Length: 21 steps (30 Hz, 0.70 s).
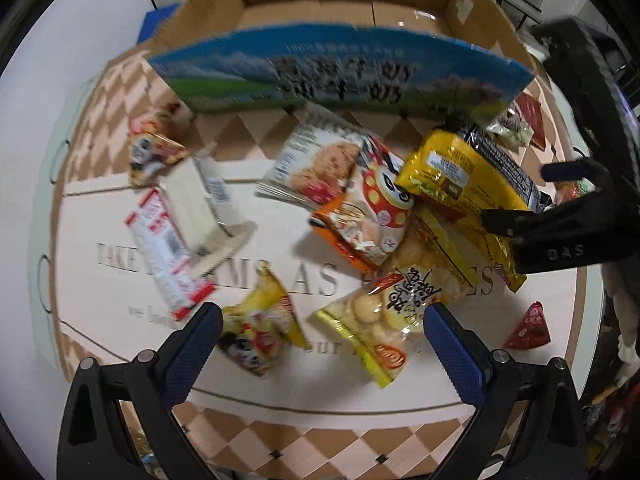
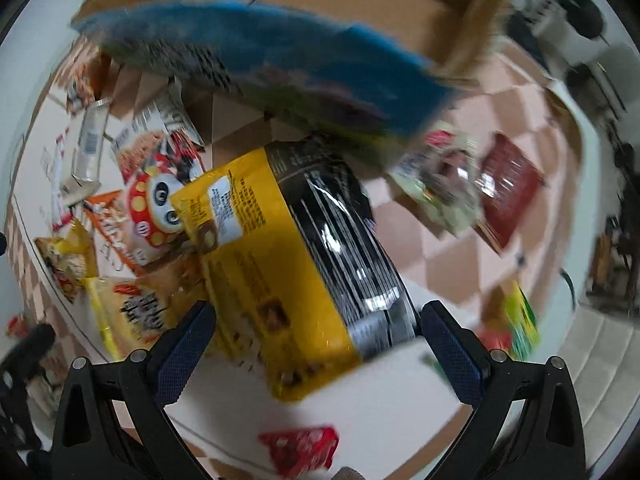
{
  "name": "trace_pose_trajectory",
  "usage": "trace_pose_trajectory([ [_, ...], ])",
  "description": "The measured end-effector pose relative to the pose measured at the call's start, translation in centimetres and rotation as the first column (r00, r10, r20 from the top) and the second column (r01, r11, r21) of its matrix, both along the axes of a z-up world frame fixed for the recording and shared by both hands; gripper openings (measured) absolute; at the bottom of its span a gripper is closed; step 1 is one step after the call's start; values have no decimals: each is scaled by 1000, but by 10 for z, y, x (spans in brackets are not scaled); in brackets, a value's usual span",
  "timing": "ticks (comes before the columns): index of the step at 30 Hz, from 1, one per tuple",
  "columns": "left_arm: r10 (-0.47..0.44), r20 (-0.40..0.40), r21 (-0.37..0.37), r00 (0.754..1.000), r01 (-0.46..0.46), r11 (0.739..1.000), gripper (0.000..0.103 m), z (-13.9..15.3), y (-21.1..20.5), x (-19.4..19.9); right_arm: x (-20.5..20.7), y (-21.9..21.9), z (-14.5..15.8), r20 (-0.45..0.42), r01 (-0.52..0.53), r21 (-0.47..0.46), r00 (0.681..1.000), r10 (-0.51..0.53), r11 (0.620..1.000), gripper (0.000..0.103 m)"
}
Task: Organize snacks
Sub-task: 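Grasp the yellow bun packet with the left tool while the right grasps the yellow-black bag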
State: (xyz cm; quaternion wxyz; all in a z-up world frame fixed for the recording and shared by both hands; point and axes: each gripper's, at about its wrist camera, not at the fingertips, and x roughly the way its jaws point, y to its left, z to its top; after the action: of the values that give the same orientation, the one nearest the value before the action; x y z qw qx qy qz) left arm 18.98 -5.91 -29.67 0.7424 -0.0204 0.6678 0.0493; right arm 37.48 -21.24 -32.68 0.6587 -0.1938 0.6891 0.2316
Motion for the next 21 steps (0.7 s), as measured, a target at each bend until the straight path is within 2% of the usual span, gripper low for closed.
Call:
trace_pose_trajectory([
  [5,9,-22,-25,1000,-10,1000,103,-19,-7,6,15,11,-33,-60,-83,-9,995,83,996,103],
  [12,-76,-13,-24,997,75,997,103,-24,-28,11,19,7,-51,-65,-80,-16,995,79,997,100],
  [17,-184,-8,-13,983,184,983,101,-22,-47,14,8,-17,-55,-126,72,-28,989,-75,997,99],
  [21,-304,-13,27,952,305,952,100,-26,-66,18,3,-62,-56,-201,288,-45,935,-291,957,99],
])
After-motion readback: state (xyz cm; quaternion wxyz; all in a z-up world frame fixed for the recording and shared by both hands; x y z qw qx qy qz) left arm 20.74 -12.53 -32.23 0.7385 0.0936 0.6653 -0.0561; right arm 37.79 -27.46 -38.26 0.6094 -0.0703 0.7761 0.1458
